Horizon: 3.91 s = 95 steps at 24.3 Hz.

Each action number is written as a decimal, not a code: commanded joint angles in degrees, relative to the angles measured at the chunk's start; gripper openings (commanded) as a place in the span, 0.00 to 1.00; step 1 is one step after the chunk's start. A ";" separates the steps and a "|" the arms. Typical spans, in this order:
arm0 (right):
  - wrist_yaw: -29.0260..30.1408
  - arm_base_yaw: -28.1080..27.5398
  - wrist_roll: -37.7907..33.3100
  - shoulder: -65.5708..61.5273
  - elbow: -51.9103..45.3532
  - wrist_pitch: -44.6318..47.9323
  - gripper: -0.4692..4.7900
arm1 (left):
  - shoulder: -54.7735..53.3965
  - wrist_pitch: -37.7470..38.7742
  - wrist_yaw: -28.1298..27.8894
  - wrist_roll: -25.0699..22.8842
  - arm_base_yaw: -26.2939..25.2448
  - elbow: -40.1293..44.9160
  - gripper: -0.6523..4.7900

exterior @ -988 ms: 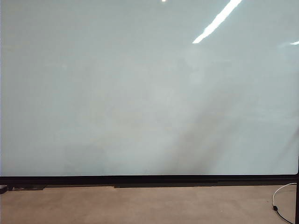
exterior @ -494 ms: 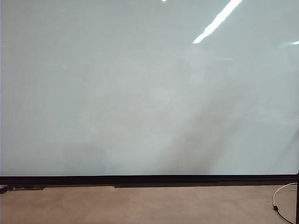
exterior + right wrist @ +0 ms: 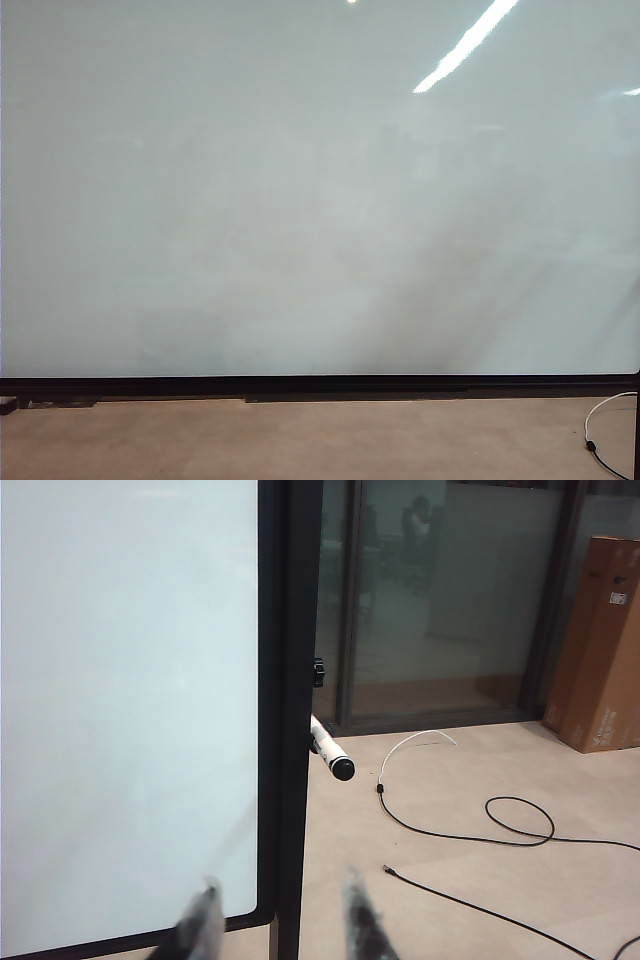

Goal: Pick up the pen on the shelf to the right of the whiteboard and draw a check mark.

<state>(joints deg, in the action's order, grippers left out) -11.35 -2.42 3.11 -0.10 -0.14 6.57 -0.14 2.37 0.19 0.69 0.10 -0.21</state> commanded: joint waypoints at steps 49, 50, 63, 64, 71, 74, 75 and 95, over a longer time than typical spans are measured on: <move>37.86 -25.73 1.40 -85.72 18.05 67.67 0.87 | -0.04 -0.72 0.02 -0.24 0.00 -0.17 0.11; 38.80 -25.92 1.40 -86.44 19.45 66.90 0.87 | -0.04 -0.72 0.02 -0.24 0.00 -0.17 0.11; 43.80 -26.05 -1.90 -98.97 29.66 66.75 0.88 | -0.04 -0.70 0.02 -0.24 0.00 -0.17 0.11; 44.06 -26.01 -2.05 -99.71 30.21 67.10 0.88 | -0.04 -0.72 0.02 -0.24 0.00 -0.15 0.11; 44.87 -24.59 -3.13 -103.06 33.03 67.23 0.88 | -0.04 -0.70 0.00 -0.24 0.00 -0.15 0.11; 44.26 -23.58 -3.13 -104.13 33.68 67.38 0.88 | -0.04 -0.72 0.02 -0.24 0.00 -0.17 0.11; 43.95 -23.47 -3.13 -104.50 33.90 67.38 0.87 | -0.04 -0.70 0.02 -0.24 0.00 -0.17 0.11; 40.94 -22.16 -3.54 -107.08 36.44 67.47 0.82 | -0.04 -0.72 0.00 -0.24 0.00 -0.17 0.11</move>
<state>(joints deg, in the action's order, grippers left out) 29.19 -24.51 -0.14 -107.31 35.79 73.45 -0.16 2.37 0.19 0.69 0.10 -0.21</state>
